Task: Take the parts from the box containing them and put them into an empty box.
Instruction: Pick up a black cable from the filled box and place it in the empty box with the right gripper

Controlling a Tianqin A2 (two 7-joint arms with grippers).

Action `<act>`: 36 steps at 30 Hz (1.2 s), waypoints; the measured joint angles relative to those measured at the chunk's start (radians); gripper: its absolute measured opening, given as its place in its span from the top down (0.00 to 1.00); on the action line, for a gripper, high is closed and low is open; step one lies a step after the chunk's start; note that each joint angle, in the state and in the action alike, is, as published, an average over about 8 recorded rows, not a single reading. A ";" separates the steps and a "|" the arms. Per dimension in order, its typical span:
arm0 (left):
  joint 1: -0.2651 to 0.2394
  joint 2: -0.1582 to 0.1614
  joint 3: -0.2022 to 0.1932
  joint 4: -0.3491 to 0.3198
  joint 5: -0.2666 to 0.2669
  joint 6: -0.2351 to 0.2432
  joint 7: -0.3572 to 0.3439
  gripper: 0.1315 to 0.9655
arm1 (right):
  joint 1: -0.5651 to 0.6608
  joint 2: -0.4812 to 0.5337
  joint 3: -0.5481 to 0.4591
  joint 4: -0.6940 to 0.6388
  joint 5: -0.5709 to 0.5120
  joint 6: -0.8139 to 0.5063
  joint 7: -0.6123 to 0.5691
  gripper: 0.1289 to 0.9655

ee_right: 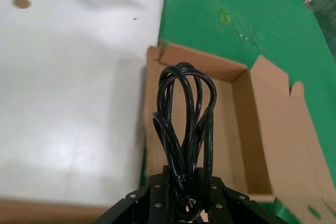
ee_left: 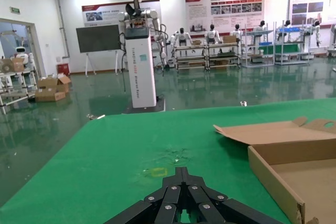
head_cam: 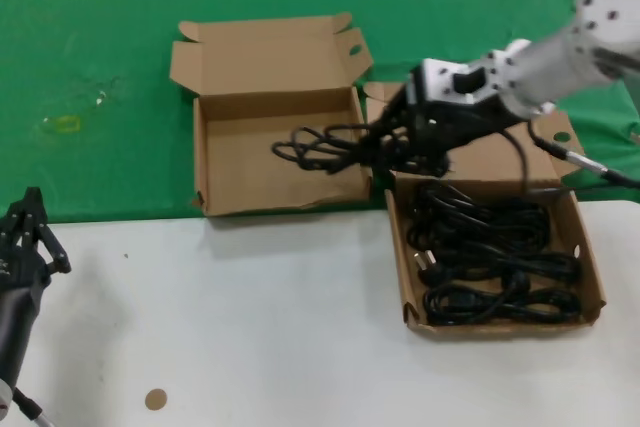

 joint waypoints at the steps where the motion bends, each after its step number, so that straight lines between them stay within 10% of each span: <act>1: 0.000 0.000 0.000 0.000 0.000 0.000 0.000 0.99 | 0.010 -0.021 -0.005 -0.029 -0.005 0.013 -0.007 0.86; 21: 0.000 0.000 0.000 0.000 0.000 0.000 0.000 0.99 | 0.225 -0.381 0.010 -0.682 0.010 0.269 -0.277 0.86; 36: 0.000 0.000 0.000 0.000 0.000 0.000 0.000 0.99 | 0.256 -0.433 -0.083 -0.759 0.116 0.362 -0.310 0.86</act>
